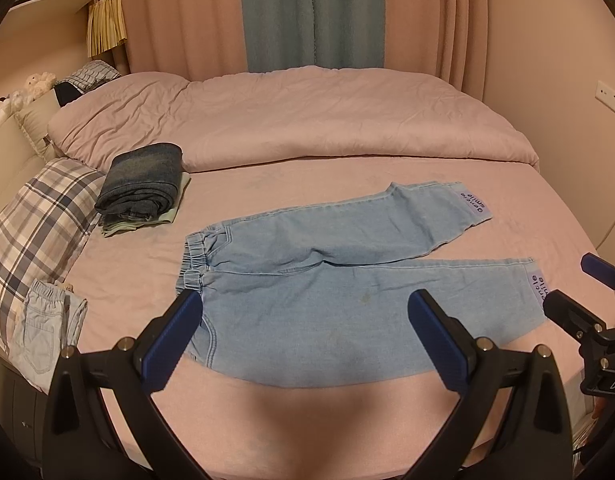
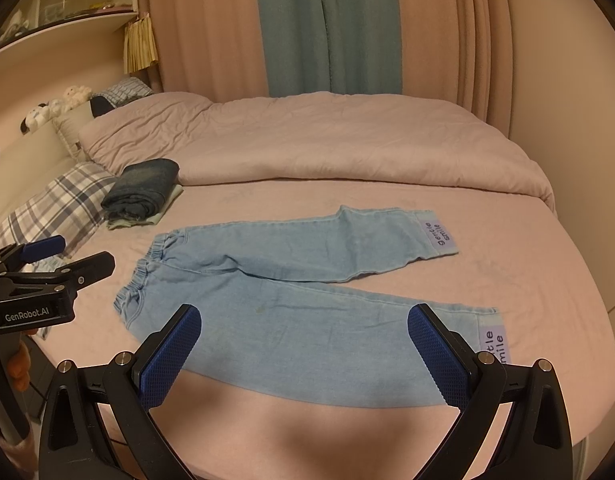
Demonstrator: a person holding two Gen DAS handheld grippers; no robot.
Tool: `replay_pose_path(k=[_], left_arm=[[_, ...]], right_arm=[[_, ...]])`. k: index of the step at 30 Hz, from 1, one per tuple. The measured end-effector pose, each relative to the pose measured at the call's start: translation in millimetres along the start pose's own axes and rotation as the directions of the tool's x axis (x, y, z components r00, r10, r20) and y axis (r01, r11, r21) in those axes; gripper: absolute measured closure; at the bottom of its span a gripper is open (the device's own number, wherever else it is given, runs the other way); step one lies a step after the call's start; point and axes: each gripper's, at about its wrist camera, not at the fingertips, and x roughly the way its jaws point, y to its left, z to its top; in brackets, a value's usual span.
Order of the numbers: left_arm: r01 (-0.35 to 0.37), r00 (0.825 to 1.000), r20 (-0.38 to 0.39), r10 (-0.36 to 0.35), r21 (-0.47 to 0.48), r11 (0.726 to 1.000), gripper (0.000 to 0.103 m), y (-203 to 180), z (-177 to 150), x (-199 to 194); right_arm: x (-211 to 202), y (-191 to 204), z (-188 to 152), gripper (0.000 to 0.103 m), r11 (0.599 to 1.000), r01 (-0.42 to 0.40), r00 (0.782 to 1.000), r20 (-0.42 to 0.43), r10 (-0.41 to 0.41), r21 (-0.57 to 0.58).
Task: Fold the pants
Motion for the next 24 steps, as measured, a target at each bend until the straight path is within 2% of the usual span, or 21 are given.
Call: replay_pose_path(k=[24], left_arm=[[0.017,1.000,-0.005,-0.017,-0.004,1.000,0.000,2.2,-0.1,0.6]], right_arm=[[-0.6,-0.7,-2.1,0.000,1.000,0.005,1.000,0.000,-0.005,0.000]])
